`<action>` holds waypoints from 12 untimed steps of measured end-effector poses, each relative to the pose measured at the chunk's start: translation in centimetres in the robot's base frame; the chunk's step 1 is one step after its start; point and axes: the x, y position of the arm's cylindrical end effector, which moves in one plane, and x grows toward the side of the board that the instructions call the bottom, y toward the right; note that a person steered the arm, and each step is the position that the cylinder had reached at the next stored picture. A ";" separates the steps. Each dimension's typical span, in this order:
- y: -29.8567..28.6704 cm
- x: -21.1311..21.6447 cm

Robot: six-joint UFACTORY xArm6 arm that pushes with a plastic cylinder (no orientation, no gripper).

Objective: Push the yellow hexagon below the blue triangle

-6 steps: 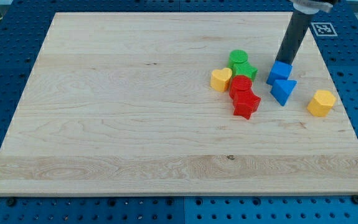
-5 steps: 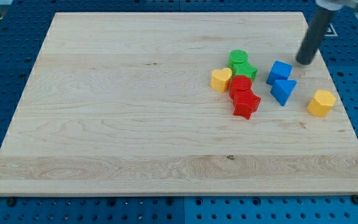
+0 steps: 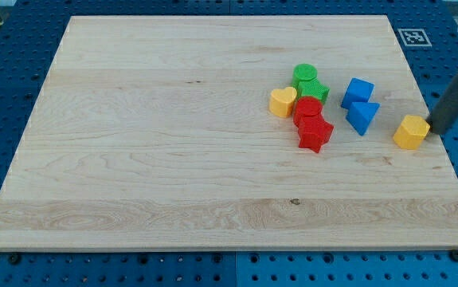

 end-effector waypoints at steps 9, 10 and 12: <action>-2.8 -1.0; -4.2 -0.2; -5.7 1.6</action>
